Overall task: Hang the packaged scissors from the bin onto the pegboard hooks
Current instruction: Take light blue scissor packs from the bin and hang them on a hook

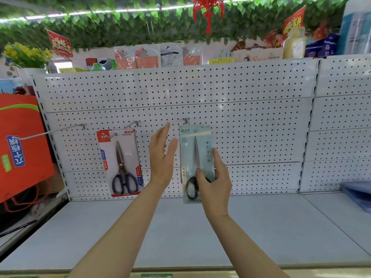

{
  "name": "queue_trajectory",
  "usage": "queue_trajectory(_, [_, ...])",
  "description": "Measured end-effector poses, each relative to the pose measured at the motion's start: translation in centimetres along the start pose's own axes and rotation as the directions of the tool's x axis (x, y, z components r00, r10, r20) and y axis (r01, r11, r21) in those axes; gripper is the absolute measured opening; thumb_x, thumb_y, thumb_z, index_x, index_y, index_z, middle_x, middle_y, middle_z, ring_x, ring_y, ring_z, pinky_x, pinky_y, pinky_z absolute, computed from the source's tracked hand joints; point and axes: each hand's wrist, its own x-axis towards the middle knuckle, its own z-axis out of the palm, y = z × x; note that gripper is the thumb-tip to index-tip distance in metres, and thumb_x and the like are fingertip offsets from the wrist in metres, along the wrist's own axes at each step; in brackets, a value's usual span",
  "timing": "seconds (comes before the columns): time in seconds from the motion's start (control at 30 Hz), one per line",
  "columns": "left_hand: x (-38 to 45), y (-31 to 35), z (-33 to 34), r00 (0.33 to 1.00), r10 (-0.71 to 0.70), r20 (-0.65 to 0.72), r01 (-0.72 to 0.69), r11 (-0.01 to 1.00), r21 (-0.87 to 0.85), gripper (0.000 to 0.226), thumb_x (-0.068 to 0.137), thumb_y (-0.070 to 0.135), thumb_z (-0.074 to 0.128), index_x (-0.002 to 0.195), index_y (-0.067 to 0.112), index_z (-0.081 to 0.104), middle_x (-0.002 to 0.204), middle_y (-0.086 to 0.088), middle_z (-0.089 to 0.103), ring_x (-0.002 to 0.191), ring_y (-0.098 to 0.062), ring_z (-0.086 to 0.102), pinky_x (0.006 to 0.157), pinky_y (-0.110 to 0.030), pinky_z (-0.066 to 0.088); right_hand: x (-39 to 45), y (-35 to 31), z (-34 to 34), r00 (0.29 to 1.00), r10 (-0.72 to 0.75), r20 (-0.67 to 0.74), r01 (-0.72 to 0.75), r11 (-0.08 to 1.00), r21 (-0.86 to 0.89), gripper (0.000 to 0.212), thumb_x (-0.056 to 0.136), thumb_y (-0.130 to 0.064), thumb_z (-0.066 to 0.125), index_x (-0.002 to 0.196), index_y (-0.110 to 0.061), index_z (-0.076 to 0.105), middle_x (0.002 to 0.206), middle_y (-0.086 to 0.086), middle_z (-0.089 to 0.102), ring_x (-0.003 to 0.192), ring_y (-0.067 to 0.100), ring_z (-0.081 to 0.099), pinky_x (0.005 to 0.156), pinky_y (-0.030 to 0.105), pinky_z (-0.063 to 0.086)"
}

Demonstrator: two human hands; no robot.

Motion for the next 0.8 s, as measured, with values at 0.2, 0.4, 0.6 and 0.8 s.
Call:
queue_trajectory(0.2, [1.2, 3.0, 1.3, 0.924, 0.226, 0.307, -0.345, 0.839, 0.422, 0.07, 0.085, 0.046, 0.069, 0.147, 0.026, 0.044, 0.147, 0.014, 0.041, 0.133, -0.011, 0.028, 0.107, -0.021, 0.032, 0.4, 1.4, 1.1, 0.999, 0.011, -0.041, -0.01, 1.0, 0.006, 0.063, 0.088, -0.01, 0.065, 0.141, -0.035, 0.043, 0.109, -0.029, 0.051, 0.105, -0.008, 0.054, 0.081, 0.014, 0.047])
queue_trajectory(0.4, [2.2, 0.9, 1.7, 0.93, 0.175, 0.323, -0.328, 0.792, 0.515, 0.079, 0.081, 0.047, 0.073, 0.149, 0.021, 0.041, 0.145, 0.01, 0.043, 0.13, -0.015, 0.028, 0.104, -0.027, 0.039, 1.4, 2.8, 1.9, 1.0, -0.008, -0.026, 0.005, 0.992, -0.123, 0.062, 0.089, -0.012, 0.063, 0.143, -0.032, 0.04, 0.113, -0.003, 0.048, 0.097, -0.005, 0.052, 0.074, 0.005, 0.042])
queue_trajectory(0.6, [2.9, 0.1, 2.3, 0.932, 0.128, 0.34, -0.303, 0.788, 0.536, 0.08, 0.083, 0.046, 0.072, 0.15, 0.023, 0.038, 0.148, 0.008, 0.038, 0.133, -0.015, 0.024, 0.097, -0.027, 0.042, 3.1, 4.0, 2.3, 1.0, -0.02, 0.008, 0.021, 0.977, -0.211, 0.065, 0.086, -0.009, 0.064, 0.145, -0.022, 0.039, 0.119, 0.002, 0.04, 0.105, 0.012, 0.05, 0.077, -0.001, 0.038])
queue_trajectory(0.8, [3.1, 0.1, 2.3, 0.933, 0.079, 0.352, -0.278, 0.779, 0.562, 0.081, 0.083, 0.052, 0.068, 0.152, 0.026, 0.033, 0.152, 0.01, 0.034, 0.136, -0.016, 0.021, 0.101, -0.035, 0.046, 4.0, 4.4, 2.2, 0.999, -0.03, 0.023, 0.035, 0.964, -0.264, 0.064, 0.087, -0.014, 0.063, 0.145, -0.022, 0.039, 0.122, 0.0, 0.041, 0.107, 0.016, 0.052, 0.084, 0.019, 0.047])
